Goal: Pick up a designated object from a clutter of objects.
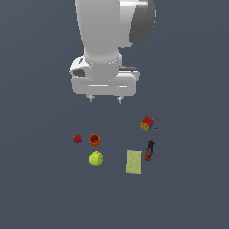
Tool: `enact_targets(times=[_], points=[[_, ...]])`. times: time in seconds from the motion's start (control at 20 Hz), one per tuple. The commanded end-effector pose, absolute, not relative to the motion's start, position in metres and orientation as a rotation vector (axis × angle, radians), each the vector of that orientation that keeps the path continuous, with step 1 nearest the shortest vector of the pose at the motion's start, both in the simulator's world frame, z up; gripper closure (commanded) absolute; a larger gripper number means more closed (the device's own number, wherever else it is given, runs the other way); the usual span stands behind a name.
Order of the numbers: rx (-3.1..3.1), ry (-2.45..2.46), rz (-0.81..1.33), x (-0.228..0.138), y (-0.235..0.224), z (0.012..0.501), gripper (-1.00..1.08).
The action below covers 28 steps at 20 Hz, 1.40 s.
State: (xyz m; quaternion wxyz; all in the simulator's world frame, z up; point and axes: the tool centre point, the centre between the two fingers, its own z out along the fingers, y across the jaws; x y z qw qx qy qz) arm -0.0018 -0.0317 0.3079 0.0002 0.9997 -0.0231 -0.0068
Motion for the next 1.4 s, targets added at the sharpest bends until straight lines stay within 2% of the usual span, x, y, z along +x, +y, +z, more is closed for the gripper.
enact_targets(times=[0.0,0.8,1.35], points=[[3.140,-0.073,-0.021,-0.002,-0.032,0.308,-0.92],[3.174,-0.105,-0.010,-0.003,-0.019,0.312,-0.92],[3.140,0.176,-0.011,-0.001,0.025,0.259,-0.92]])
